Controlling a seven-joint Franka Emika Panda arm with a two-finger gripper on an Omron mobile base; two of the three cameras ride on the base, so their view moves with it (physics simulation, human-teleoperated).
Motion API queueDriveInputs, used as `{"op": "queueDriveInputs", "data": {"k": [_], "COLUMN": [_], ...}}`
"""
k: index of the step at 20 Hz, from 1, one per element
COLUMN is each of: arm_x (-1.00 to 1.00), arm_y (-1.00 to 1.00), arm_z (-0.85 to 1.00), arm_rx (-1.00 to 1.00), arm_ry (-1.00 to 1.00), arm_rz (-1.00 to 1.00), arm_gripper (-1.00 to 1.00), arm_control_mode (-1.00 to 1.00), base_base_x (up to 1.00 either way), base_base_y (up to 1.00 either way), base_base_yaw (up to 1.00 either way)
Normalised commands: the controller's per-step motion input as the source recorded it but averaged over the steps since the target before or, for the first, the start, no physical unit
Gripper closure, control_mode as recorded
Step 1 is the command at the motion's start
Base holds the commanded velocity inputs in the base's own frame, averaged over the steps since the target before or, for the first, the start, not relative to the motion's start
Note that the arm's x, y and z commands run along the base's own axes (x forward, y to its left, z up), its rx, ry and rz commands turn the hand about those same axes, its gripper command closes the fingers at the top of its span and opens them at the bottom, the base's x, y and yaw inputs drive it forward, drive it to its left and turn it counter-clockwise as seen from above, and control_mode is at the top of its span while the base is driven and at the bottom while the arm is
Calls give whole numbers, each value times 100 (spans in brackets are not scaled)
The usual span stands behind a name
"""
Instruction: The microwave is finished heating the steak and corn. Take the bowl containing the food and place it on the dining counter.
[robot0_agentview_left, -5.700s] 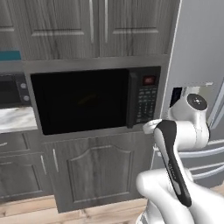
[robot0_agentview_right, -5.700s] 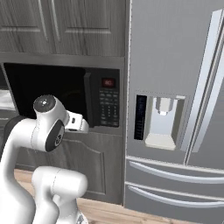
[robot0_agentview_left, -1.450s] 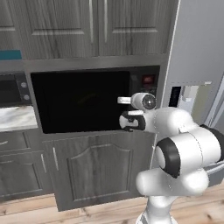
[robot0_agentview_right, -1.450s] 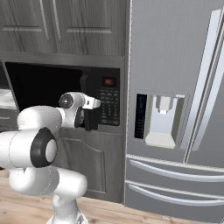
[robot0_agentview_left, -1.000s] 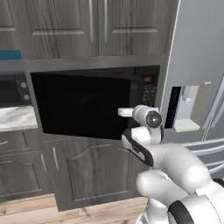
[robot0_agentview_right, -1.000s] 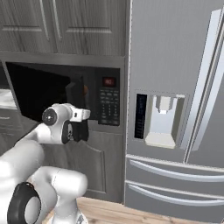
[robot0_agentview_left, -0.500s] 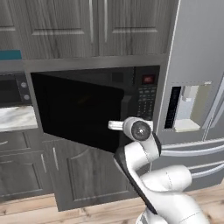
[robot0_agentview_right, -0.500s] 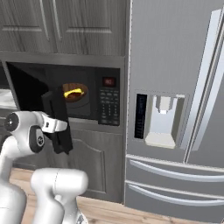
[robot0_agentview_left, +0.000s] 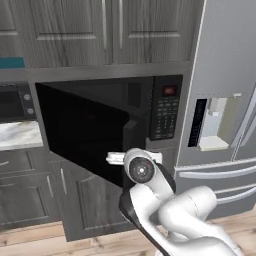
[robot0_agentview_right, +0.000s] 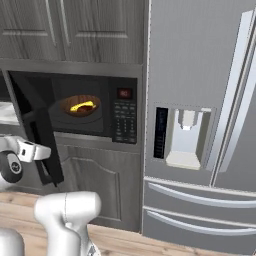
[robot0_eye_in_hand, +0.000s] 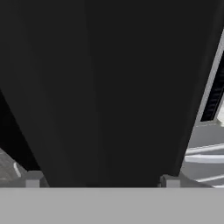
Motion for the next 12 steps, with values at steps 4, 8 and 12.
{"op": "queueDriveInputs", "data": {"k": [4, 8, 12], "arm_x": [-100, -100, -47], "arm_y": [-40, -43, 42], "arm_z": [28, 11, 16], "arm_rx": [1, 0, 0], "arm_ry": [-18, -14, -21], "arm_rz": [10, 8, 0], "arm_gripper": [-100, -100, -100], "arm_control_mode": [-100, -100, -100], "base_base_x": [0, 0, 0], "base_base_y": [0, 0, 0], "base_base_yaw": [0, 0, 0]}}
